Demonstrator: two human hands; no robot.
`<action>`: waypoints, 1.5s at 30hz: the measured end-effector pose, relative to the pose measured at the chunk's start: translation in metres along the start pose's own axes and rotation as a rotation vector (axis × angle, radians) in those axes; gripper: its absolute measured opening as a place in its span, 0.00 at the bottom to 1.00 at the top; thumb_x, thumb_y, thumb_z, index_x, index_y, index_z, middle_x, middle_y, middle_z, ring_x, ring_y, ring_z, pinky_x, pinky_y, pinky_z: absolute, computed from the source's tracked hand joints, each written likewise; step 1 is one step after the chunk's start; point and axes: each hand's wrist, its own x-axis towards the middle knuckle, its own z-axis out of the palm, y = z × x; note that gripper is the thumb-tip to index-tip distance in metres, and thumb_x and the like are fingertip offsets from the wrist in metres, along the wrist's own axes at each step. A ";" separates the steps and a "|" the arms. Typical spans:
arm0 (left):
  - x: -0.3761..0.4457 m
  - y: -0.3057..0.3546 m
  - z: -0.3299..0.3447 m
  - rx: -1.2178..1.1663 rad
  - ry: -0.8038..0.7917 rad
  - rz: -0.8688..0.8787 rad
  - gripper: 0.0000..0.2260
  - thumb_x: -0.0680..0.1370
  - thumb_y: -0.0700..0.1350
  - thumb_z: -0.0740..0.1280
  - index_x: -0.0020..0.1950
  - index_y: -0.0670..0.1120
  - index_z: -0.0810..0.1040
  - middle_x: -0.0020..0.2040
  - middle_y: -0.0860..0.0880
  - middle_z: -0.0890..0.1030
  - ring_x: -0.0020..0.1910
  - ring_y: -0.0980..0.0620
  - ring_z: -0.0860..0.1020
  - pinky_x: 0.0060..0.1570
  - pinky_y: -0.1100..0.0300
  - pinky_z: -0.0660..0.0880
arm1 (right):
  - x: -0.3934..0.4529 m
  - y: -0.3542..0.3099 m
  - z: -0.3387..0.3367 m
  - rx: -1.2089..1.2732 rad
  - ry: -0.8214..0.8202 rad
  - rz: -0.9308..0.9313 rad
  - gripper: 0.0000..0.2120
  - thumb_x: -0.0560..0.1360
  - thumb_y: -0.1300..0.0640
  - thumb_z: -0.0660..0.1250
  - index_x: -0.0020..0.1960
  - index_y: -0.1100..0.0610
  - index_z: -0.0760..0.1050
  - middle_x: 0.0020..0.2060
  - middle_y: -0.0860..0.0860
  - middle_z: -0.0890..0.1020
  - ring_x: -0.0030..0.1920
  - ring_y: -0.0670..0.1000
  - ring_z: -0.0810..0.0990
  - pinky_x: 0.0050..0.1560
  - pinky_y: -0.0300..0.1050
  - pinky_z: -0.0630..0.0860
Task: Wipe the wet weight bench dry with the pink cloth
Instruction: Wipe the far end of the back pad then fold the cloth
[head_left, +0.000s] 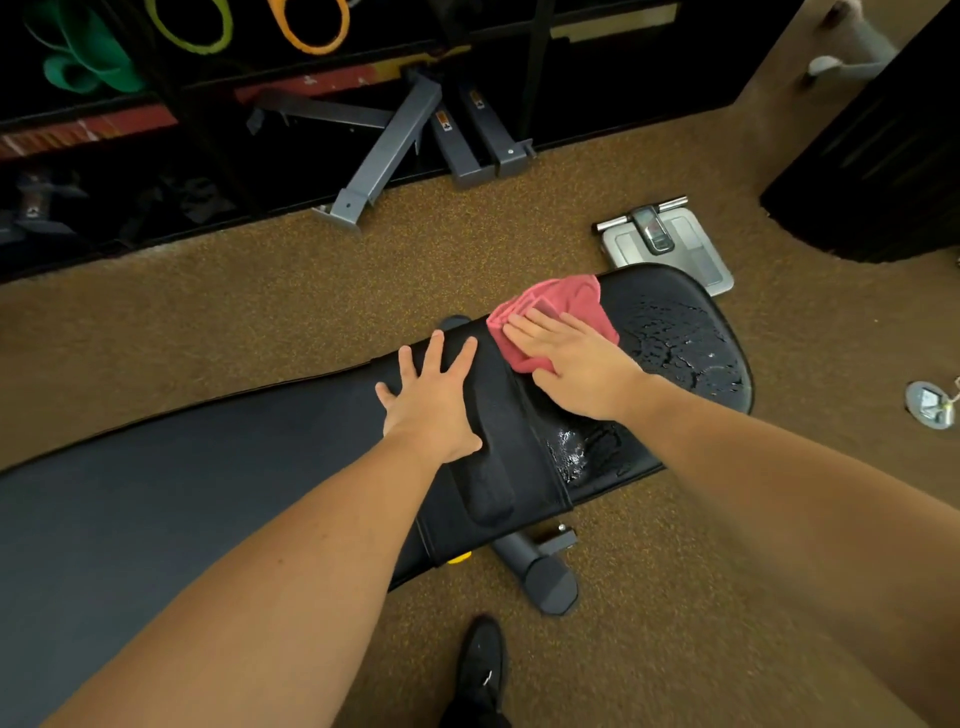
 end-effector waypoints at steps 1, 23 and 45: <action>0.000 0.000 0.000 0.003 0.002 -0.001 0.56 0.69 0.49 0.79 0.80 0.63 0.38 0.81 0.54 0.35 0.79 0.38 0.36 0.73 0.29 0.49 | -0.006 -0.002 0.002 -0.005 -0.011 -0.010 0.37 0.74 0.44 0.39 0.83 0.50 0.49 0.82 0.46 0.50 0.81 0.48 0.42 0.81 0.52 0.44; -0.002 -0.001 0.004 0.022 0.021 -0.007 0.56 0.69 0.51 0.79 0.80 0.64 0.37 0.81 0.54 0.35 0.80 0.39 0.37 0.74 0.30 0.49 | -0.111 -0.037 0.061 0.176 0.202 -0.003 0.28 0.76 0.64 0.65 0.74 0.50 0.72 0.70 0.47 0.75 0.64 0.55 0.70 0.69 0.54 0.65; -0.002 -0.004 0.006 0.010 0.034 0.008 0.55 0.71 0.51 0.78 0.80 0.63 0.37 0.81 0.53 0.34 0.79 0.39 0.35 0.73 0.29 0.46 | -0.103 -0.052 -0.063 0.977 0.439 0.472 0.06 0.78 0.58 0.68 0.53 0.48 0.76 0.40 0.58 0.85 0.34 0.61 0.85 0.30 0.57 0.81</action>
